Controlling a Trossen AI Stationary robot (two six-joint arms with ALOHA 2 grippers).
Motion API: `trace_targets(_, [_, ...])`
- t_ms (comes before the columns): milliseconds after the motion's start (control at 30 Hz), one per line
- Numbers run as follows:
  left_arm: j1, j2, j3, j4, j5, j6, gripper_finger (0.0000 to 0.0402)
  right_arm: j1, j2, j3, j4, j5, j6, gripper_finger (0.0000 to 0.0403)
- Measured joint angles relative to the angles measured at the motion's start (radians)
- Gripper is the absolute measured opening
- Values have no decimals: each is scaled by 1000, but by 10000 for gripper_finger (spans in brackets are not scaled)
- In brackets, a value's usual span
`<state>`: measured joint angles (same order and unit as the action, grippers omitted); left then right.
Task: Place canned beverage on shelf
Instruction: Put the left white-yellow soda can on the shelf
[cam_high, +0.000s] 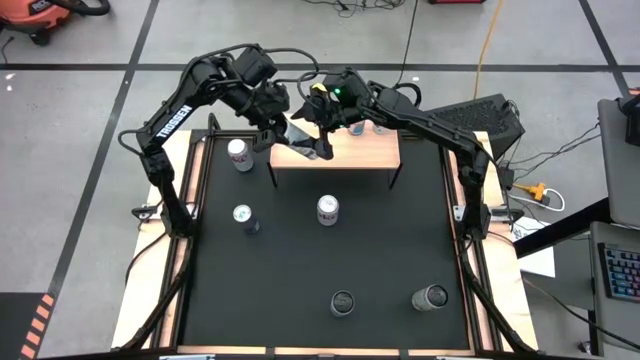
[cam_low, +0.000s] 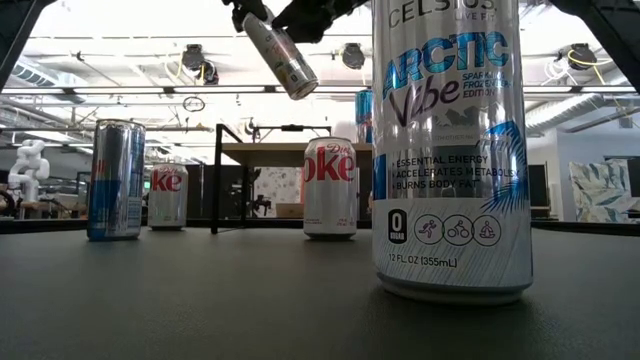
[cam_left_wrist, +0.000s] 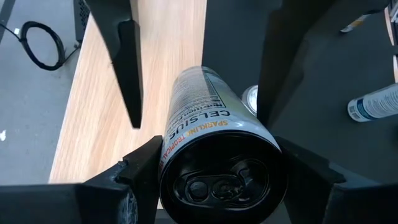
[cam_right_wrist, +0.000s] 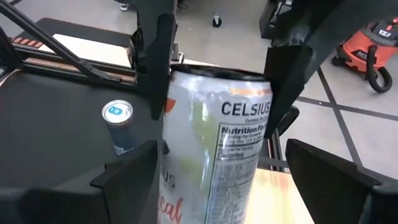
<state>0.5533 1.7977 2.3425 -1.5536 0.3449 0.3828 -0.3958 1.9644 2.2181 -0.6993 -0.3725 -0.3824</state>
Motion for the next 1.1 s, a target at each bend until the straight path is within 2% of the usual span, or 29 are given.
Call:
trace_targets(200, [0,0,0,4,2,0,247,5,0,0,30,0,3,324])
trace_targets(700, [-4,0,-1,14,2,14,247,4,24,1,50,-22,34,245])
trace_targets(900, [-6,1,-1,19,-54,9,252,4,25,1,36,-8,42,206])
trace_targets(1100, [-6,1,-1,19,-51,16,273,4,26,1,37,-18,47,211])
